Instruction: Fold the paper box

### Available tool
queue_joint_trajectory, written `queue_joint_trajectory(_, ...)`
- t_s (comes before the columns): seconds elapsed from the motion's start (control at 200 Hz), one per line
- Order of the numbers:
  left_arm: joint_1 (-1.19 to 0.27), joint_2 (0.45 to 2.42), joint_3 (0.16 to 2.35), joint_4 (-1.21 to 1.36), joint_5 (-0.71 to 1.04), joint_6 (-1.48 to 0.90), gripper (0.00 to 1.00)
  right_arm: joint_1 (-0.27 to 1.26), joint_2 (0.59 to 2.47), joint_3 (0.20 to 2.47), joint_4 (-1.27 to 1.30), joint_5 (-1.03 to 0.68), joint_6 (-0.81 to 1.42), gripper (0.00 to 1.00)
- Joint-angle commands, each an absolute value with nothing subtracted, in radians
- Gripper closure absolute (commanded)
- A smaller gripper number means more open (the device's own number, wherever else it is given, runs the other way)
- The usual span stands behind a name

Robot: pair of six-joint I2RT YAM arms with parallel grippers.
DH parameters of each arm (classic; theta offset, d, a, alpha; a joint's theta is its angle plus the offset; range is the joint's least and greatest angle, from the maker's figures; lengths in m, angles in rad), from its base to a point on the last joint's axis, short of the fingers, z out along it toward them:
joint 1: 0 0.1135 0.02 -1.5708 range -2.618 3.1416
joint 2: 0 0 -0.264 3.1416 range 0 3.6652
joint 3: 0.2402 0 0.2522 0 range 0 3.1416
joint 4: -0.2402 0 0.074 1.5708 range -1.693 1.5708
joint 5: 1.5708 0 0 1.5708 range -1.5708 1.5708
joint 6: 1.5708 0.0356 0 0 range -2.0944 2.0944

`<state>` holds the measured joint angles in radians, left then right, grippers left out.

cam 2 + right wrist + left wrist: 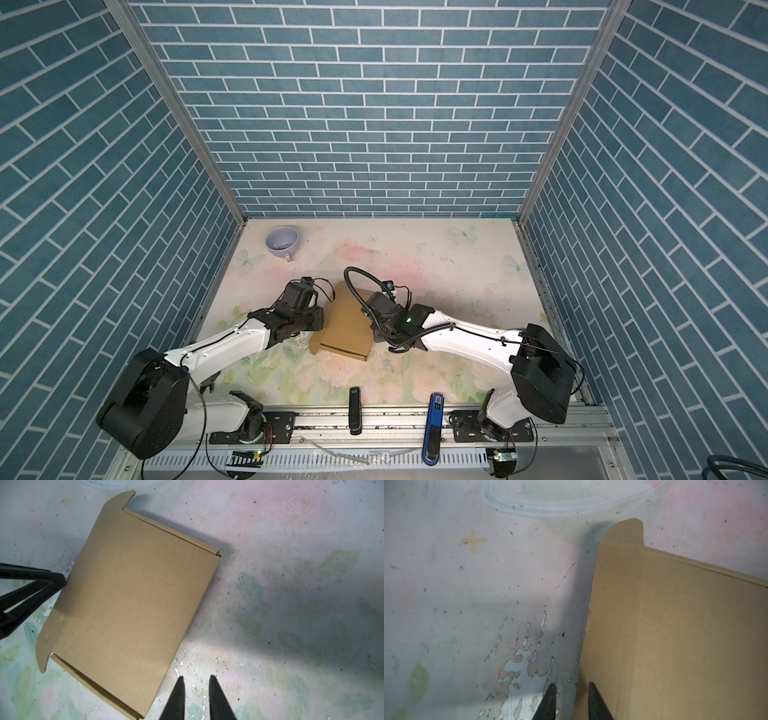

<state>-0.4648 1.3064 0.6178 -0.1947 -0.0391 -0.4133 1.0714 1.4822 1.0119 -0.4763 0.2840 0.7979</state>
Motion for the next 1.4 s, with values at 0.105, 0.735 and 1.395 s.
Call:
queue_joint_trajectory(0.105, -0.427, 1.335, 0.617, -0.179, -0.025, -0.389, 0.73, 1.049, 1.494, 0.982, -0.501, 0.315, 0.857, 0.77)
queue_joint_trajectory(0.735, -0.434, 1.240, 0.501, -0.158, 0.035, -0.458, 0.75, 0.929, 1.665, 1.031, -0.448, 0.201, 0.826, 0.78)
queue_joint_trajectory(1.395, -0.691, 1.189, 0.449, -0.161, -0.061, -0.663, 0.76, 0.792, 1.970, 1.450, -0.508, 0.024, 0.498, 0.80)
